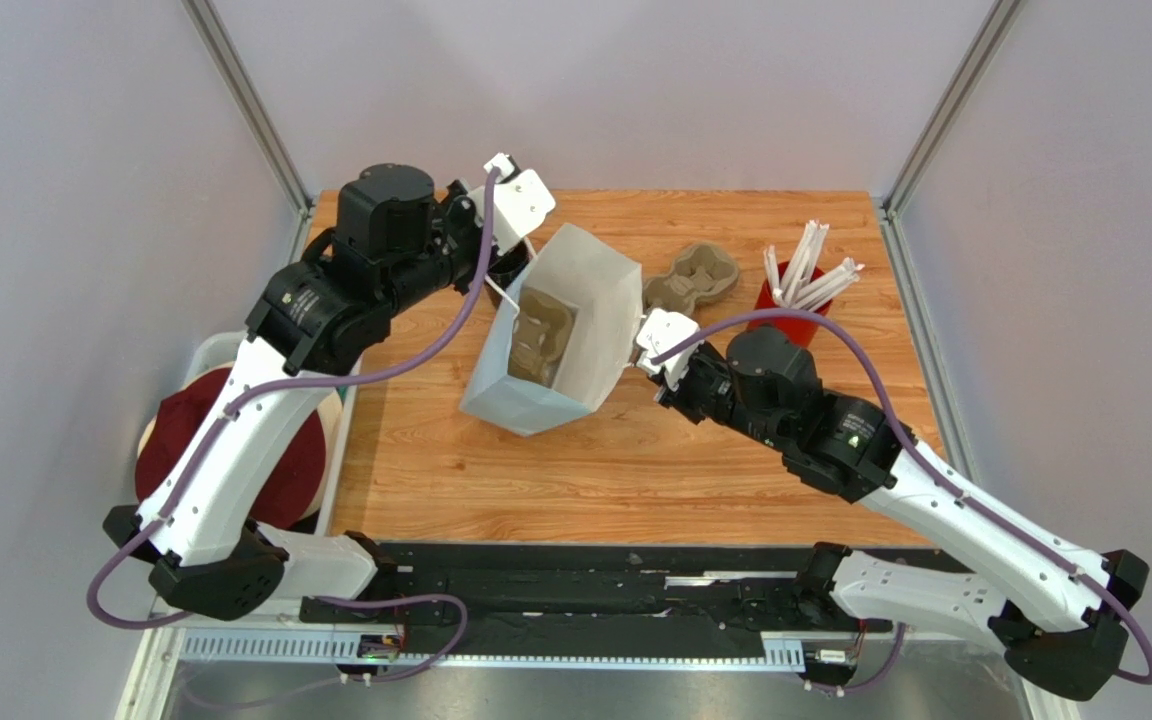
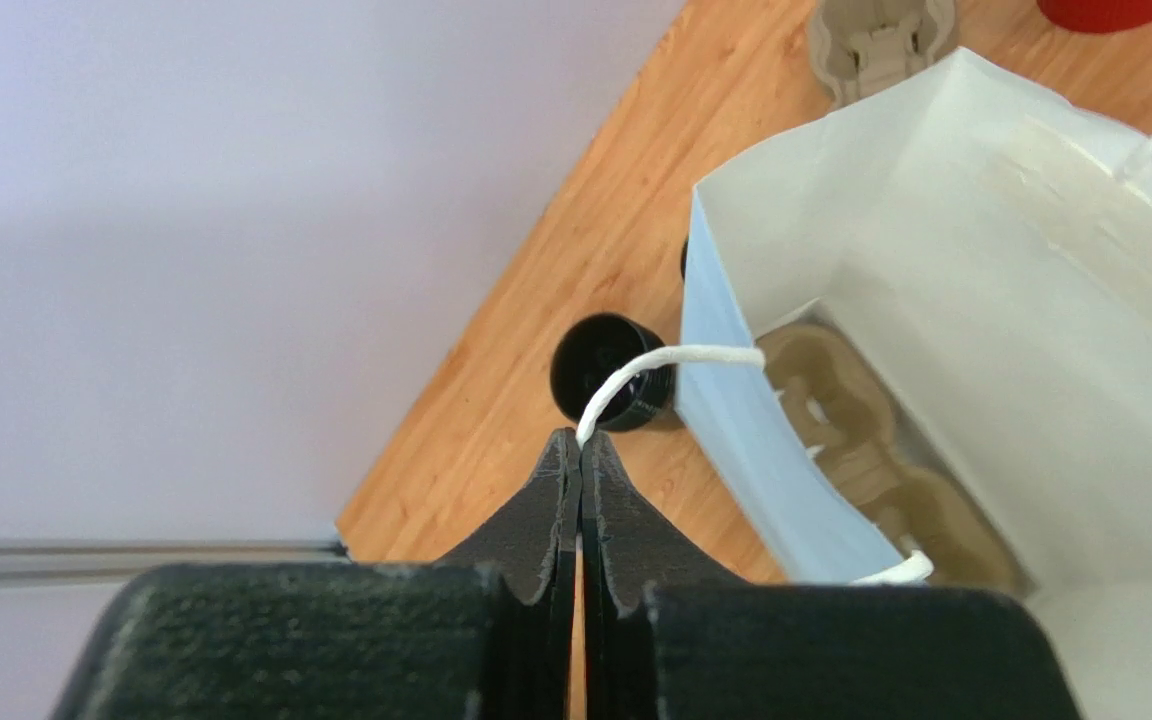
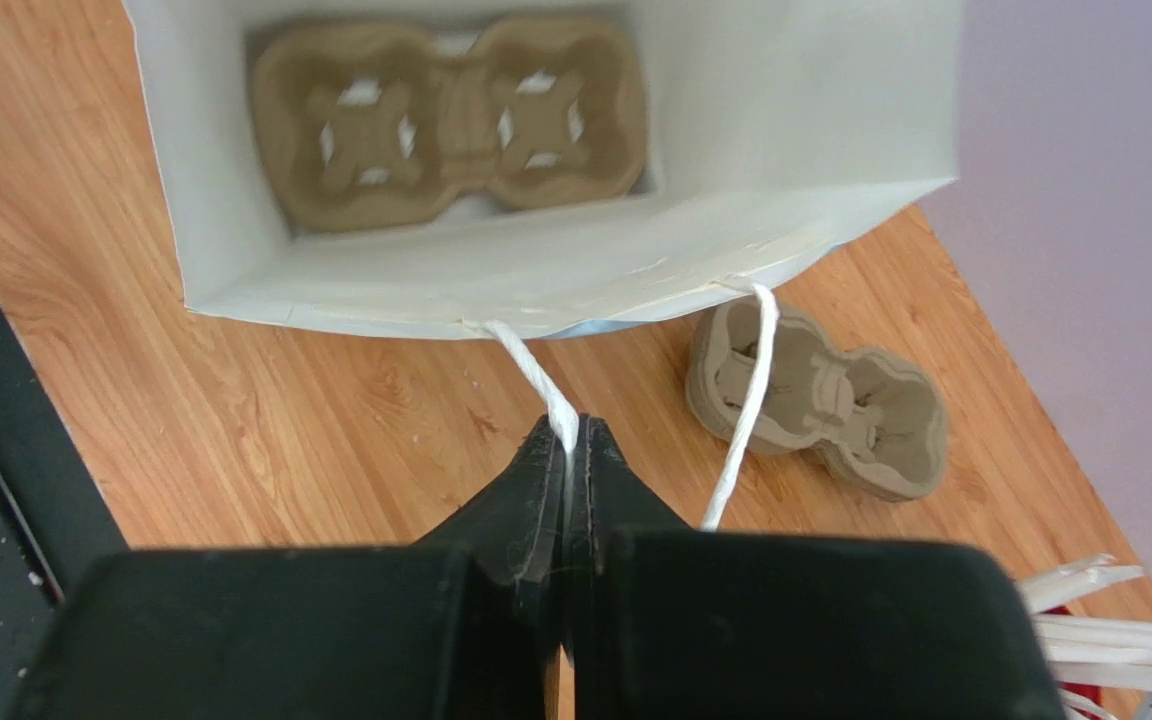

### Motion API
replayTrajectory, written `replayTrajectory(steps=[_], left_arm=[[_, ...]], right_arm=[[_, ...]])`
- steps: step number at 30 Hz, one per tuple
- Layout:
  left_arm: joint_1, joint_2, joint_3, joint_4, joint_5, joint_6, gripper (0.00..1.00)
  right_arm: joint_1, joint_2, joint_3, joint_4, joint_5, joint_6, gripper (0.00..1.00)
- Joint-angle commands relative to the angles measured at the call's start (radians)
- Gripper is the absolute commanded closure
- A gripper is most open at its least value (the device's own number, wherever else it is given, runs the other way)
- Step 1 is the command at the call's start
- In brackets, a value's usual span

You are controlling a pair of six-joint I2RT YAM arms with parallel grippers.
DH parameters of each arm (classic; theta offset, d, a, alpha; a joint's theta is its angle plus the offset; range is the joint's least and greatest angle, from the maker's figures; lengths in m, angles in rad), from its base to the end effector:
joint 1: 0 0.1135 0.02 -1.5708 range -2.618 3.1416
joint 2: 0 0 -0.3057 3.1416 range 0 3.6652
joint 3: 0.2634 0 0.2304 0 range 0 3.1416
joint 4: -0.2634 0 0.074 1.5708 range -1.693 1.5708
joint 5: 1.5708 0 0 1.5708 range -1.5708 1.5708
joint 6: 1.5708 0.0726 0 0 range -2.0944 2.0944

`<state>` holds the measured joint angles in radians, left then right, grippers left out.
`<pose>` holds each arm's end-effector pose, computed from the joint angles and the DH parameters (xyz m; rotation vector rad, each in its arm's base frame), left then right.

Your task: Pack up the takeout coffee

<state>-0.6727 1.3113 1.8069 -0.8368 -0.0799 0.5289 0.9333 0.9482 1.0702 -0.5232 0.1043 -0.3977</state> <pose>0.1965 -0.1492 0.5185 1.0354 1.6061 -0.0207 0.1191 0.1480 0.3914 -1.1668 1.5971 0.2468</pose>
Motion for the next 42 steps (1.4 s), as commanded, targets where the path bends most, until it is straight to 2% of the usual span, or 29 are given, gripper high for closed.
replayTrajectory(steps=[1, 6, 10, 13, 19, 22, 28, 35, 42], left_arm=[[0.001, 0.023, 0.016, -0.051, 0.057, 0.048, 1.00], [0.001, 0.046, -0.003, -0.105, 0.104, 0.097, 1.00], [-0.002, 0.069, 0.038, -0.192, 0.157, 0.154, 1.00], [-0.025, 0.091, 0.074, -0.241, 0.160, 0.195, 1.00], [-0.097, 0.118, 0.106, -0.330, 0.146, 0.247, 1.00], [-0.136, 0.126, 0.112, -0.349, 0.135, 0.253, 1.00], [-0.142, 0.140, 0.132, -0.404, 0.219, 0.255, 1.00], [-0.163, 0.164, 0.101, -0.421, 0.193, 0.266, 1.00], [-0.176, 0.186, 0.138, -0.426, 0.190, 0.257, 1.00]], right_arm=[[0.013, -0.032, -0.085, -0.001, -0.066, 0.016, 1.00], [0.099, -0.042, -0.191, -0.037, -0.055, 0.013, 1.00], [0.255, -0.025, -0.286, -0.011, 0.036, -0.004, 1.00], [0.324, -0.016, -0.341, 0.040, 0.076, -0.016, 1.00], [0.432, 0.009, -0.361, 0.072, 0.126, -0.033, 1.00], [0.466, 0.014, -0.381, 0.092, 0.136, -0.035, 1.00], [0.524, 0.053, -0.369, 0.095, 0.158, -0.018, 1.00], [0.595, 0.152, -0.319, 0.126, 0.261, 0.020, 1.00], [0.605, 0.127, -0.322, 0.150, 0.316, 0.017, 1.00]])
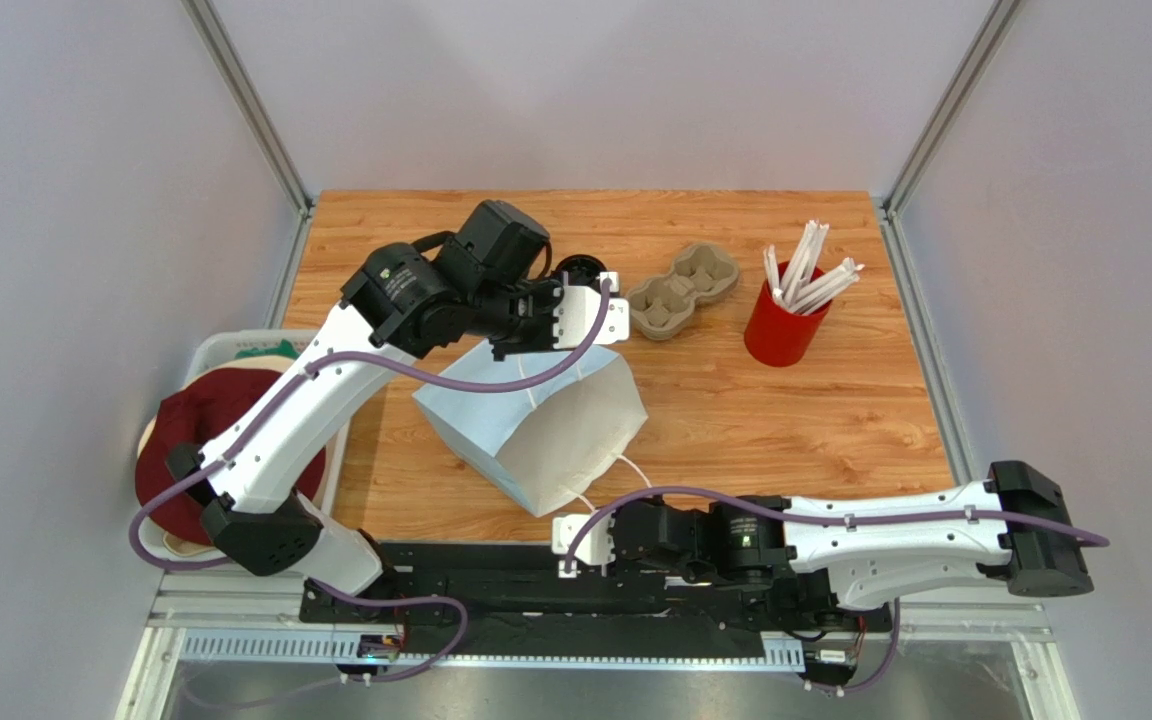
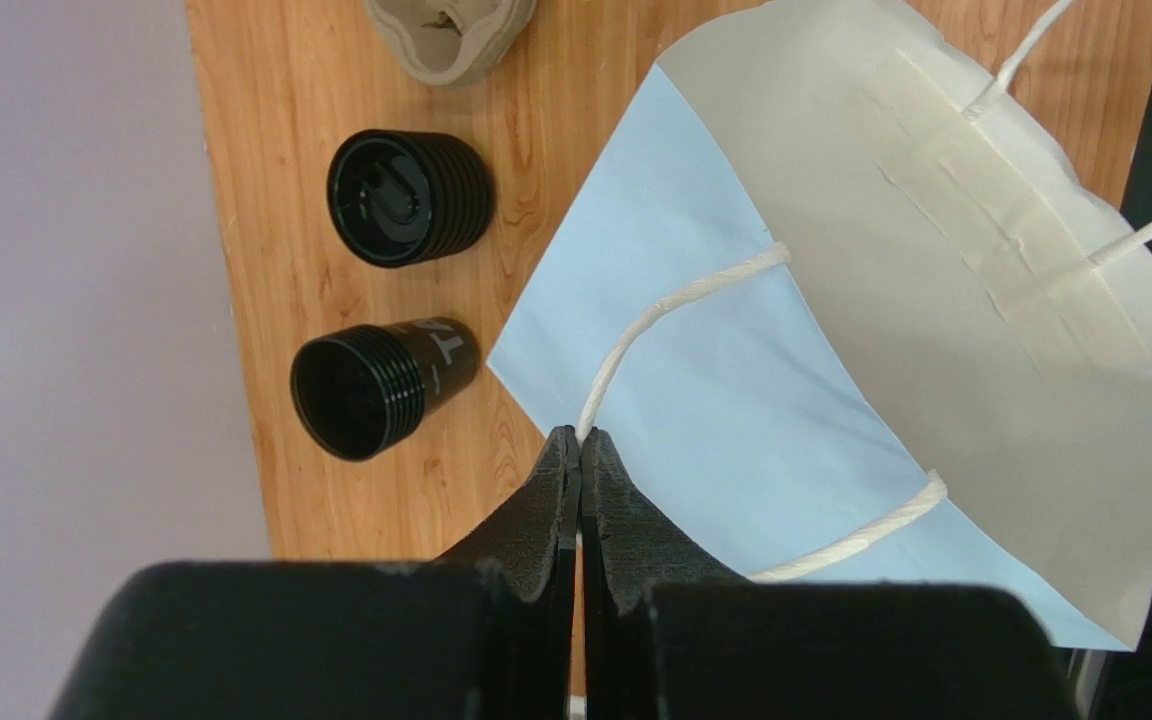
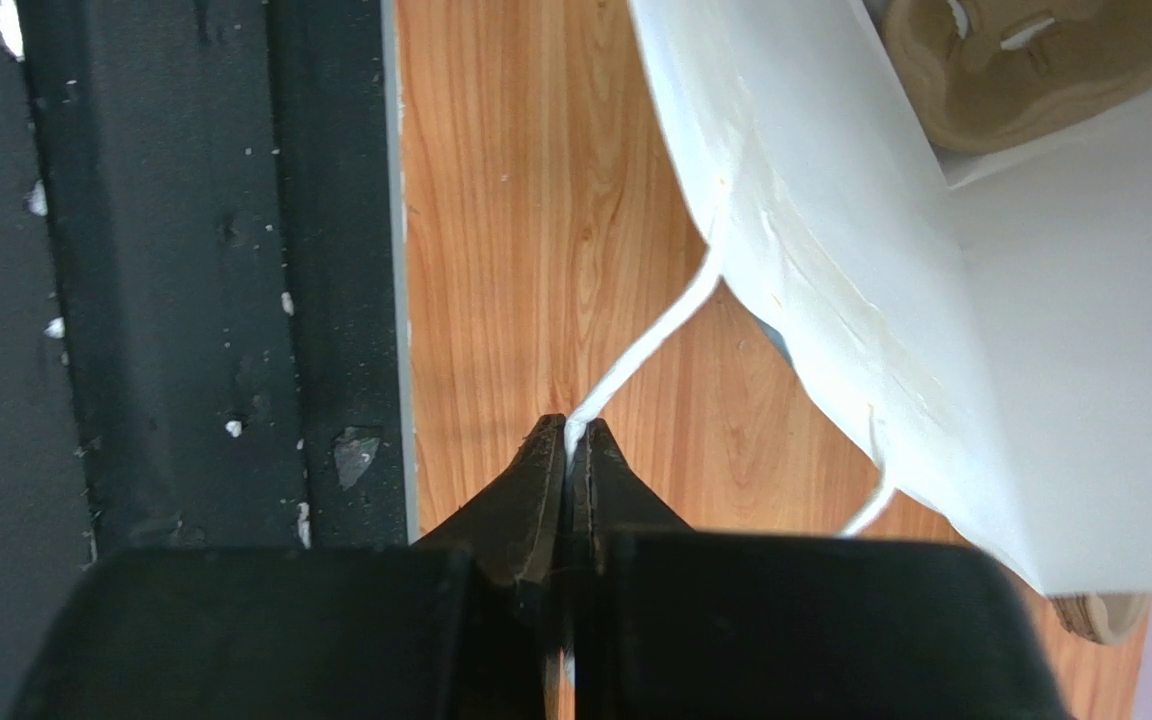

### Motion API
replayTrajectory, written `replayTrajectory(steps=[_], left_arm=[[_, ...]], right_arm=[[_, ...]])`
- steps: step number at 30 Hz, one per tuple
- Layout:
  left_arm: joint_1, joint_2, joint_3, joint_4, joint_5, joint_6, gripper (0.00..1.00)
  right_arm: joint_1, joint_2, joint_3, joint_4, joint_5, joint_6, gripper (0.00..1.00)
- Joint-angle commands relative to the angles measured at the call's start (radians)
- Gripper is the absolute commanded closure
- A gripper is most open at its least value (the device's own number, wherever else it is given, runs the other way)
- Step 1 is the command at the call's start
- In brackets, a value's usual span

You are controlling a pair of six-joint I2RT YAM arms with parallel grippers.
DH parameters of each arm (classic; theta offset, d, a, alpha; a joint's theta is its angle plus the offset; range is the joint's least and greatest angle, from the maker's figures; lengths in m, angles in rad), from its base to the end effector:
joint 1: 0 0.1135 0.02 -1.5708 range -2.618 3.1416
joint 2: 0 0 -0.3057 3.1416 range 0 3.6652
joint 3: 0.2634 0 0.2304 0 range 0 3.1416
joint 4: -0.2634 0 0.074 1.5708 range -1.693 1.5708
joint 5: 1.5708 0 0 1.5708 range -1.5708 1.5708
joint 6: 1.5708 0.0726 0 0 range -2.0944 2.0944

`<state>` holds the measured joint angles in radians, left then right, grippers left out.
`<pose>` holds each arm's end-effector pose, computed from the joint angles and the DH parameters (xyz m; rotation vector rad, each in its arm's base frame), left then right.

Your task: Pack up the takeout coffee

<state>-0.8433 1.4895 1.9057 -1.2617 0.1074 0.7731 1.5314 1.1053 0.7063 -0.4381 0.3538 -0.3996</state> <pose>0.1746 -0.2078 0.4536 1.7807 1.6331 -0.1619 0.0333 0.2051 0.2500 -1.8326 1.4635 0.1290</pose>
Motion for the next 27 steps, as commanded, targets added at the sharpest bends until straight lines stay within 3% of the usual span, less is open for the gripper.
replayTrajectory(steps=[1, 13, 20, 27], left_arm=[[-0.005, 0.009, 0.050, 0.004, -0.011, 0.009, 1.00], [-0.005, 0.000, 0.081, 0.008, -0.017, 0.005, 1.00], [0.006, -0.014, 0.096, 0.071, -0.104, 0.003, 1.00], [0.116, -0.075, 0.032, 0.156, -0.106, 0.008, 0.99]], right_arm=[[0.000, -0.038, 0.050, 0.064, 0.082, 0.018, 1.00], [-0.073, -0.073, 0.159, -0.017, -0.022, 0.042, 1.00], [-0.074, -0.055, 0.248, -0.025, 0.040, -0.007, 1.00], [-0.138, -0.030, 0.334, -0.013, 0.039, -0.039, 1.00]])
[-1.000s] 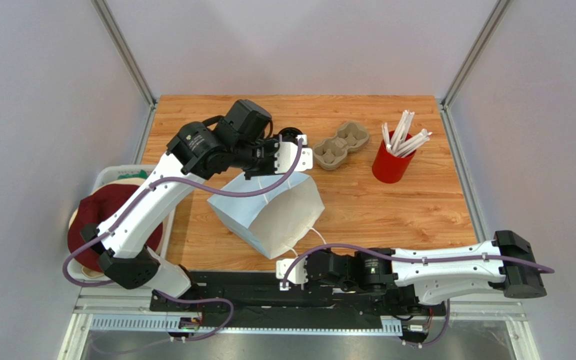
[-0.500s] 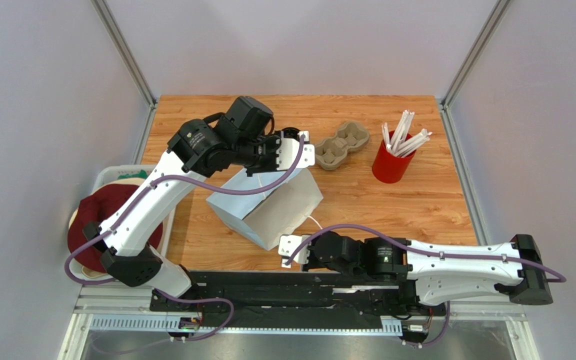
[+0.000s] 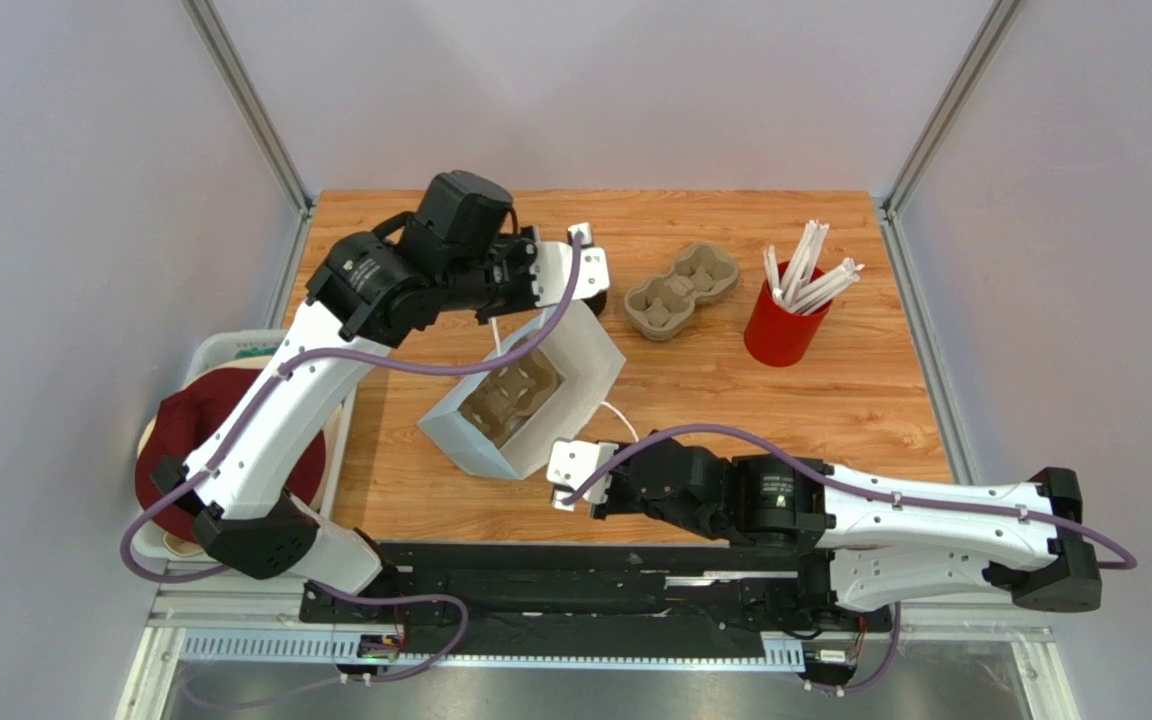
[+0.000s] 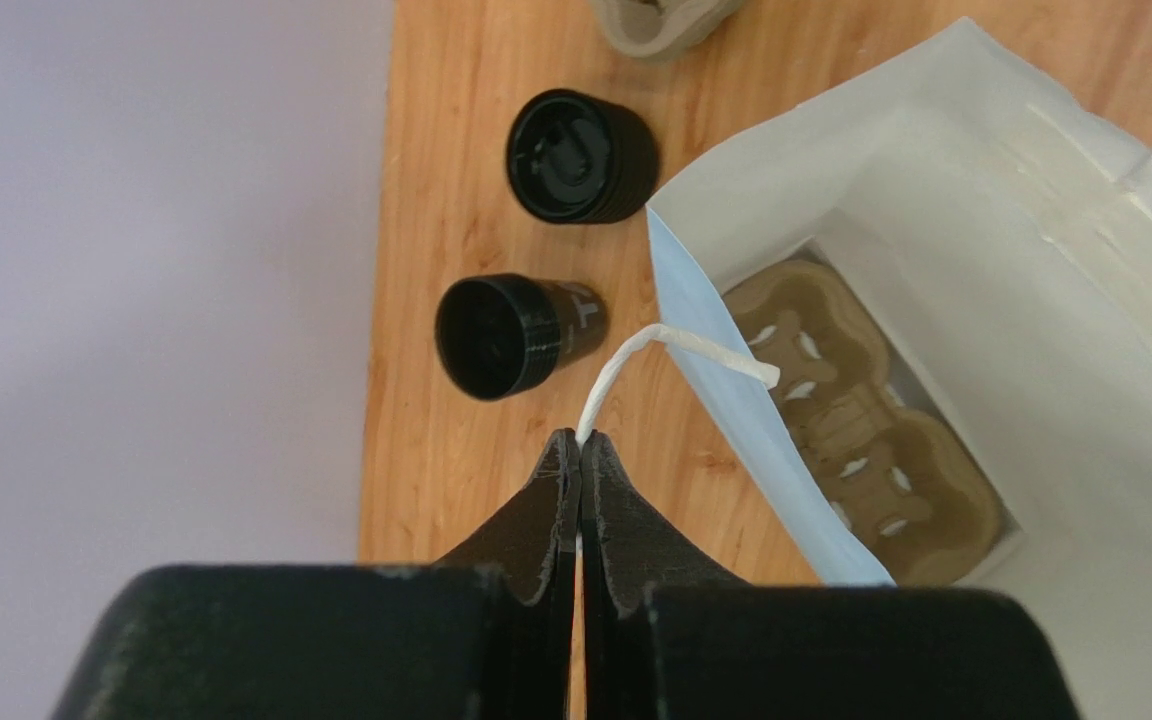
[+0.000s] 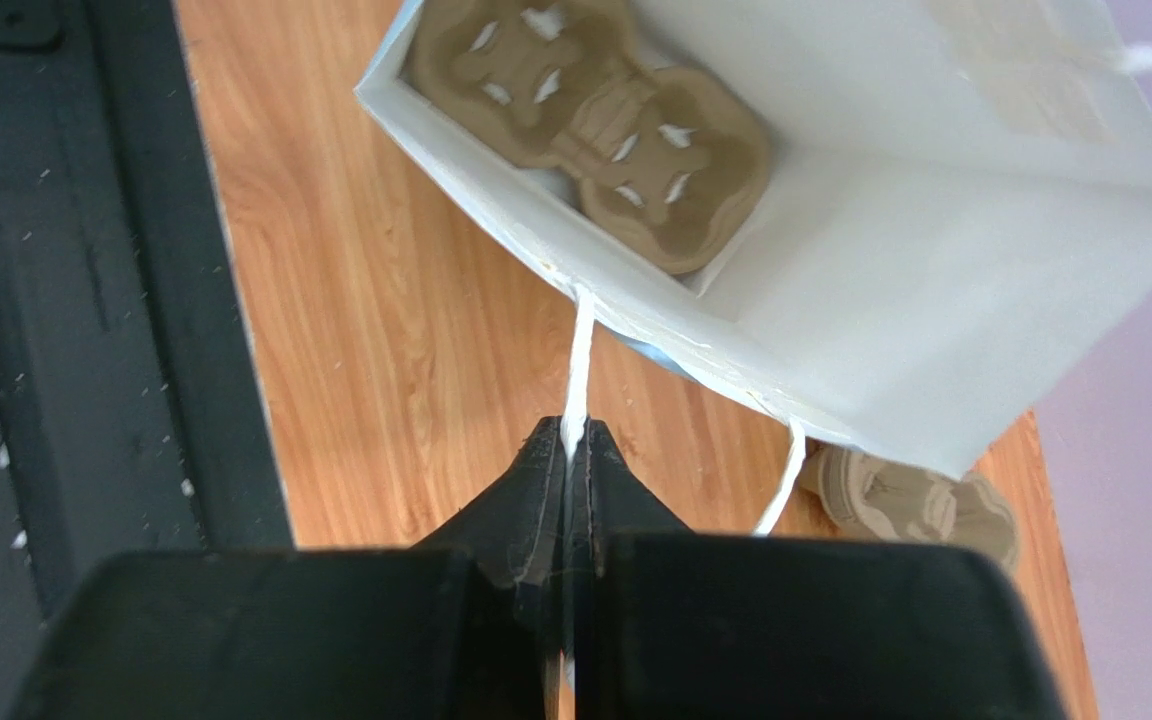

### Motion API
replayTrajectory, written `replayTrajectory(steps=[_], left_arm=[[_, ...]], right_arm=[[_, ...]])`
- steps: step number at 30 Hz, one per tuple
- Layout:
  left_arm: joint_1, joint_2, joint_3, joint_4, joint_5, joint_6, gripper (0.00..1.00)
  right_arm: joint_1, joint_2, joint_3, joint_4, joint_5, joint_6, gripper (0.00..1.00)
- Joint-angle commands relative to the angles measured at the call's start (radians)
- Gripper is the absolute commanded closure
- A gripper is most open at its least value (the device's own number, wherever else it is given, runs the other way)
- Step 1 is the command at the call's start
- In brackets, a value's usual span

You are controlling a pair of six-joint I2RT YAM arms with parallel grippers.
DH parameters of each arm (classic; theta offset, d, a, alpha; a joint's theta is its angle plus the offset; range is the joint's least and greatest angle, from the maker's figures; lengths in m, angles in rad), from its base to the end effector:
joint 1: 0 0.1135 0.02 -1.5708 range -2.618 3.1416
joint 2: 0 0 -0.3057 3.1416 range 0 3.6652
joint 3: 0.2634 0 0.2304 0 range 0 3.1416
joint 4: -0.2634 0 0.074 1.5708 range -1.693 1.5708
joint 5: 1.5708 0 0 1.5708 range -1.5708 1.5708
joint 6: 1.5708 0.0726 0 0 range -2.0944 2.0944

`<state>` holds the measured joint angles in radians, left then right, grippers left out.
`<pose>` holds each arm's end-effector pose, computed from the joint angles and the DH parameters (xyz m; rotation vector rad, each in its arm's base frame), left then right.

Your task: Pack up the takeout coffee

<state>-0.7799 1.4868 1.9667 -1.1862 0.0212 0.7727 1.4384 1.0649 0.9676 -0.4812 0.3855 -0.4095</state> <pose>0.1948 -0.1948 0.4789 1.6033 1.6169 -0.0279 0.0558 0.2119 0.3418 -1.5398 1.4405 0.2022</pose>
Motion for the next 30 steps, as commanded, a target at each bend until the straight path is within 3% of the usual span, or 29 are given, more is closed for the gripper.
replayTrajectory(steps=[1, 4, 5, 8, 13, 14, 18, 23, 25, 26, 29, 30], left_arm=[[0.062, -0.089, -0.040, 0.088, -0.052, 0.008, 0.99], [0.090, -0.120, -0.090, 0.129, -0.091, 0.014, 0.93], [0.096, -0.128, -0.104, 0.161, -0.107, 0.014, 0.82], [0.119, -0.157, -0.156, 0.218, -0.170, 0.011, 0.62], [0.180, -0.213, -0.196, 0.263, -0.184, -0.004, 0.38], [0.188, -0.220, -0.198, 0.273, -0.182, -0.009, 0.28], [0.211, -0.255, -0.212, 0.307, -0.190, -0.029, 0.11], [0.218, -0.299, -0.247, 0.347, -0.205, -0.052, 0.08], [0.220, -0.318, -0.262, 0.359, -0.207, -0.061, 0.07], [0.220, -0.324, -0.278, 0.365, -0.216, -0.065, 0.07], [0.226, -0.347, -0.301, 0.381, -0.254, -0.081, 0.07], [0.231, -0.364, -0.307, 0.384, -0.265, -0.084, 0.07]], right_arm=[[-0.059, 0.015, 0.080, 0.033, -0.005, -0.032, 1.00], [-0.099, 0.043, 0.112, 0.061, -0.031, -0.043, 0.97], [-0.104, 0.065, 0.127, 0.065, -0.031, -0.054, 0.96], [-0.110, 0.110, 0.154, 0.075, -0.028, -0.061, 0.86], [-0.110, 0.162, 0.236, 0.078, -0.028, -0.055, 0.66], [-0.110, 0.182, 0.253, 0.066, -0.030, -0.055, 0.62], [-0.113, 0.217, 0.332, 0.047, -0.004, -0.069, 0.46], [-0.148, 0.228, 0.494, -0.037, 0.000, -0.048, 0.34], [-0.161, 0.225, 0.584, -0.107, -0.010, -0.026, 0.33], [-0.170, 0.221, 0.605, -0.123, -0.011, -0.022, 0.23], [-0.209, 0.193, 0.681, -0.180, -0.022, 0.008, 0.20], [-0.223, 0.185, 0.687, -0.192, -0.042, 0.017, 0.06]])
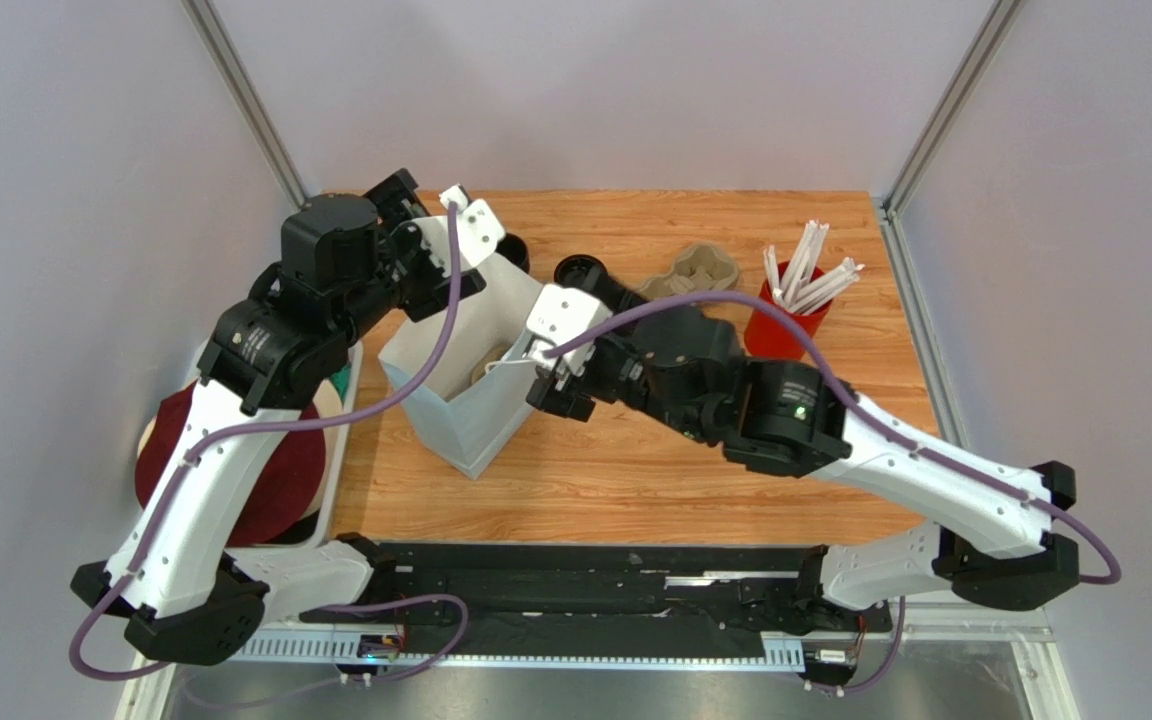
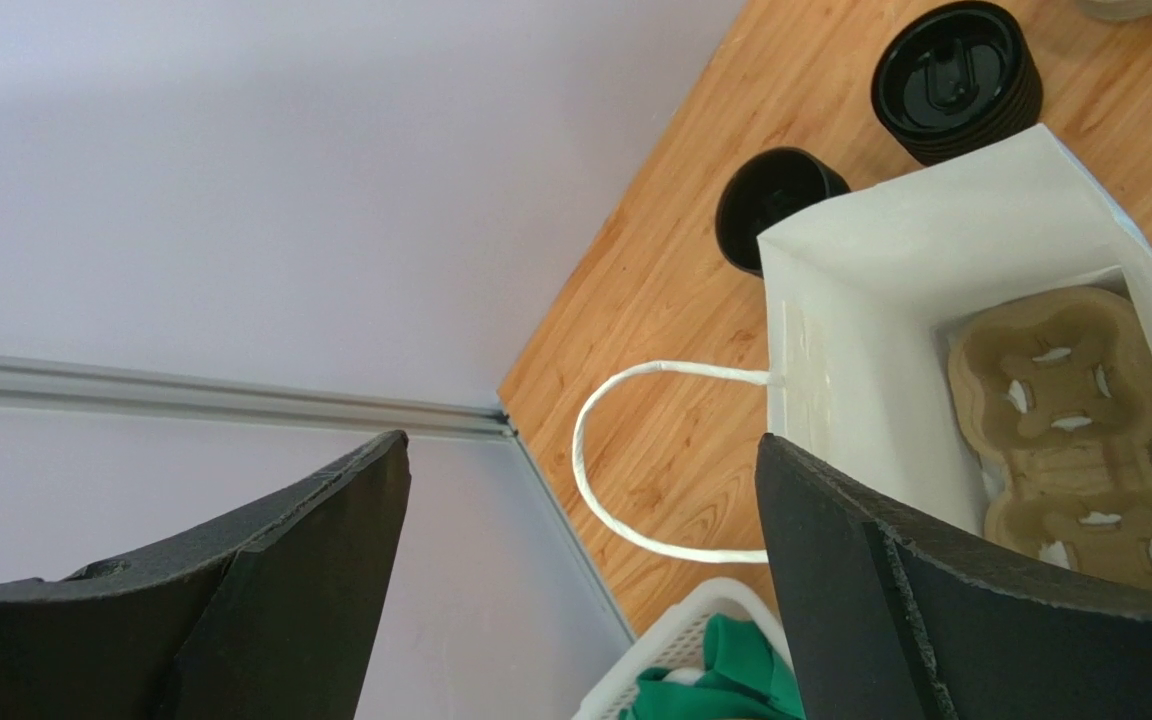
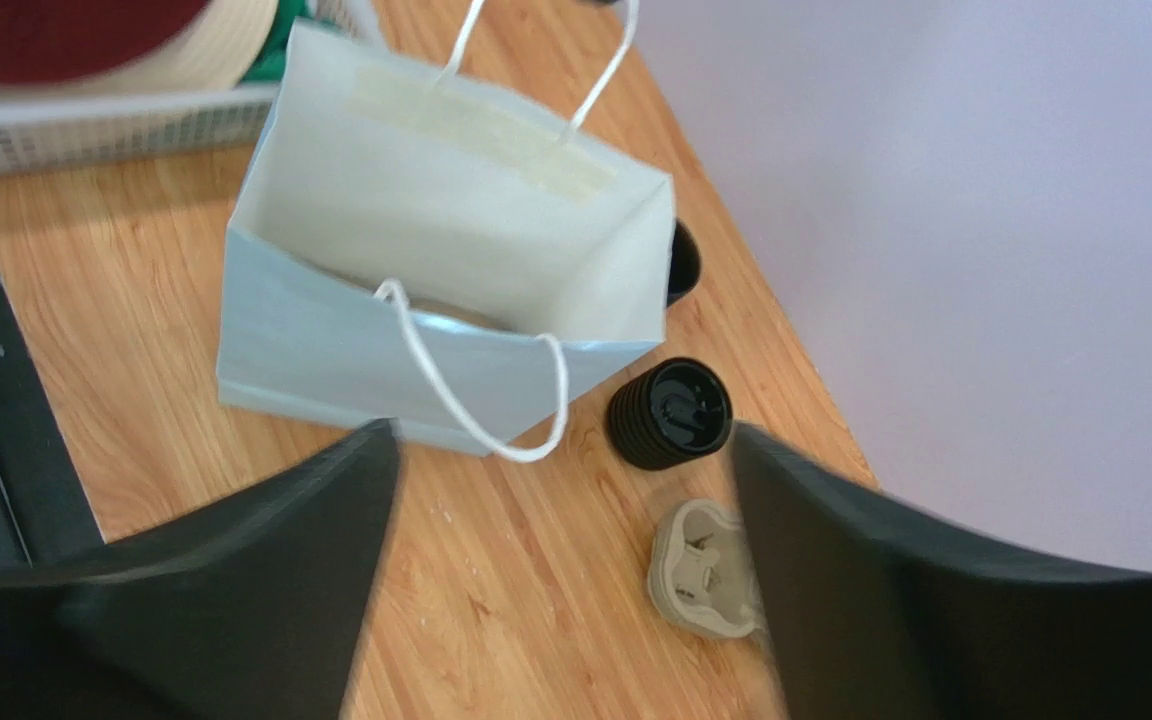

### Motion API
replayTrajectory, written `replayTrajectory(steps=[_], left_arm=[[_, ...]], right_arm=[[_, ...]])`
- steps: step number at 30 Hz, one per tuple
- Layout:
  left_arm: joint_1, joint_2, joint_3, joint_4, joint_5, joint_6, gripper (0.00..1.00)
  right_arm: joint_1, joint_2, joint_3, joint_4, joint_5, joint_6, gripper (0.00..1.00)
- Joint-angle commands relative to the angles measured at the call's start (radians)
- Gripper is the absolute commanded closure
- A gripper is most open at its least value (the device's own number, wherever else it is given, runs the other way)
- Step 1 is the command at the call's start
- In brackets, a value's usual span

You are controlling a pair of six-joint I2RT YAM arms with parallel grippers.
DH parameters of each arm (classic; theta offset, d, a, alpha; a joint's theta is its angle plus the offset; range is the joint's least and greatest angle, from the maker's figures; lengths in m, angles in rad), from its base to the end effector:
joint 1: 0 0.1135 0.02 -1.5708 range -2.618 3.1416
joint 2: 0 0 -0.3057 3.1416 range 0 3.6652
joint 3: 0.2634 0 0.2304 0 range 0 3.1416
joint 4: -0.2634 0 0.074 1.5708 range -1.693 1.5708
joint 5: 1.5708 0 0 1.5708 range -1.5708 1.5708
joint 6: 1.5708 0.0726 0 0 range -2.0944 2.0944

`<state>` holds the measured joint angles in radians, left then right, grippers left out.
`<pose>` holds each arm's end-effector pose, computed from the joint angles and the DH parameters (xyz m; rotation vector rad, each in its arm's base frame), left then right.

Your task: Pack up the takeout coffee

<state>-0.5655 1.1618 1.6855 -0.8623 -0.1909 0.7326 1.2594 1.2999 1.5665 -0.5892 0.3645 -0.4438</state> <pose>0.1746 -0.0945 0.5089 1.0511 1.5995 0.2950 0.1078 0.2505 0.4796 -1.2373 1.4117 0.2166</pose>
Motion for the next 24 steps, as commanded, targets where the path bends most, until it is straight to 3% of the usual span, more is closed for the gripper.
replayTrajectory(steps=[1, 2, 7, 12, 24], left_arm=[[0.019, -0.048, -0.032, 0.062, -0.059, -0.053, 0.06], [0.027, -0.056, -0.047, 0.063, -0.067, -0.059, 0.06], [0.064, -0.114, -0.110, 0.054, -0.146, -0.123, 0.06], [0.125, -0.175, -0.193, 0.034, -0.140, -0.185, 0.05], [0.263, -0.165, -0.265, -0.026, 0.159, -0.165, 0.07]], right_arm=[[-0.061, -0.071, 0.089, -0.089, -0.036, 0.060, 0.05], [-0.096, -0.083, 0.075, -0.089, -0.048, 0.072, 0.01], [-0.242, -0.134, -0.006, -0.026, -0.159, 0.148, 0.01], [-0.377, -0.100, -0.017, 0.003, -0.225, 0.230, 0.02], [-0.468, -0.165, -0.158, 0.068, -0.269, 0.257, 0.03]])
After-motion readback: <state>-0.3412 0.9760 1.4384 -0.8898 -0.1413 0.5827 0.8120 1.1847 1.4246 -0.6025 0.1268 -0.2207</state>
